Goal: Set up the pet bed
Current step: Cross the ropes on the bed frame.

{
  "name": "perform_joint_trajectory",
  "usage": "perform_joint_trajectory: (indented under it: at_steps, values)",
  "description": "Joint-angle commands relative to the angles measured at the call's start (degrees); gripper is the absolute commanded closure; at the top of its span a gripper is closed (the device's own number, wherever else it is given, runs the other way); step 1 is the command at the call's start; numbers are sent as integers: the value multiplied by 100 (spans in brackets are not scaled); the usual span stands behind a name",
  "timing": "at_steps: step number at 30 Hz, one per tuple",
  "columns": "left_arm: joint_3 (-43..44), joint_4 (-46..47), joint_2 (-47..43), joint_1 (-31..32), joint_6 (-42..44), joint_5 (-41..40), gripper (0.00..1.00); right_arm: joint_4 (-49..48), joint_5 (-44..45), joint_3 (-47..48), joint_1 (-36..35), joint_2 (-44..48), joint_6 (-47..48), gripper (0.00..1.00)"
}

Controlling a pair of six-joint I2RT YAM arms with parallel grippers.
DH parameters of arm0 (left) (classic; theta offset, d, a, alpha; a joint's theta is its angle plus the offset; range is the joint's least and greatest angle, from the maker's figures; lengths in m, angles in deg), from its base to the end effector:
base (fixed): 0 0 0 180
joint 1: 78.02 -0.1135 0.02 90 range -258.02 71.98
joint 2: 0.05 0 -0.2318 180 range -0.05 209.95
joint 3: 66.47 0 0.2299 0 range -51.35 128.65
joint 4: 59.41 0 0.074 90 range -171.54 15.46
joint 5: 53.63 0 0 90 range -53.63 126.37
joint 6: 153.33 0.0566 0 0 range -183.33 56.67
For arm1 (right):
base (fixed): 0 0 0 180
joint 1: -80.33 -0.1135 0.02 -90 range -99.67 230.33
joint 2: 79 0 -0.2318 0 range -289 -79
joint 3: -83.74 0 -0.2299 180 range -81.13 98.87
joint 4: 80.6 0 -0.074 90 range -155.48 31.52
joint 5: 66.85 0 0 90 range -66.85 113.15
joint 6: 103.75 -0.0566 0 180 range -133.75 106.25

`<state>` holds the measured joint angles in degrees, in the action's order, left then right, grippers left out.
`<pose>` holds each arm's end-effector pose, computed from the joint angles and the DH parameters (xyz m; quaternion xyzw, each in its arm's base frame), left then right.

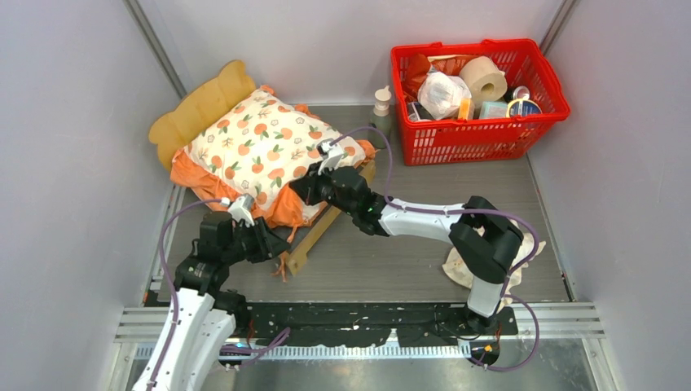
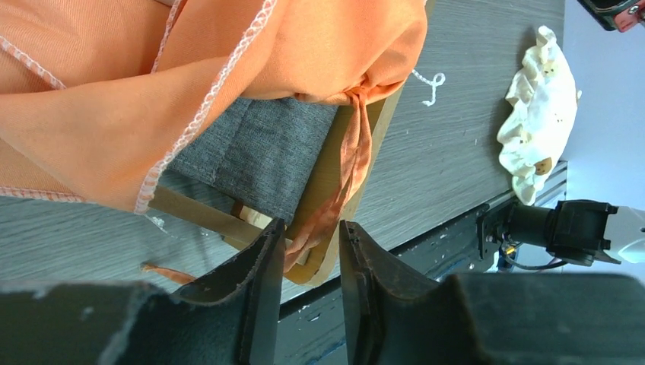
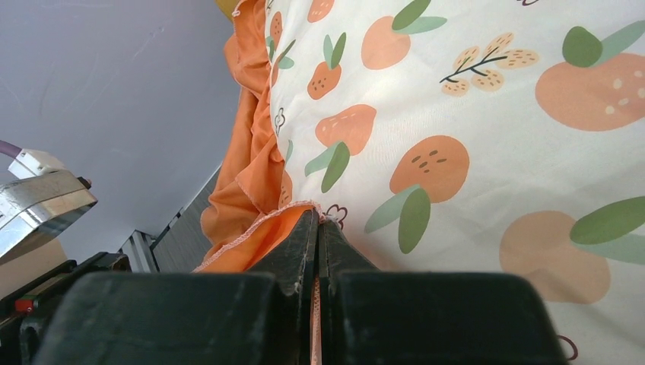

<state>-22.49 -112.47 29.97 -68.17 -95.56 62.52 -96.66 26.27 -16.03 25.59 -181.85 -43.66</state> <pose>0.1329 -0.0484 0.2062 -0.0753 0.8817 -0.3409 0.3173 0.2412 0.3358 0.2362 -0.1427 0.7326 0.4329 0.5055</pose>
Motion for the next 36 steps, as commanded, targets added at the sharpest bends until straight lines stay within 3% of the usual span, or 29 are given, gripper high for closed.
perform_joint_trajectory:
  at_steps: [1,5,9,16,20,30,36]
  values:
    - [7,459,89,44,144,213,71,-243,-52,230,41,-40,-105,95]
    - [96,538,-30,44,176,211,100,-265,-115,220,44,-42,-158,95]
    - [278,579,32,44,255,-28,100,-212,-215,269,71,-42,-192,92]
    - [971,471,682,44,358,-541,100,88,-224,226,82,233,-208,58]
    - [1147,951,1024,46,318,-956,100,185,-193,-44,82,654,-230,48]
    - [1907,1246,2202,44,426,-1178,100,473,279,-1100,-240,1779,-553,40]
    - [2233,1264,2427,44,545,-1234,100,652,846,-1108,-1072,1729,-381,39]
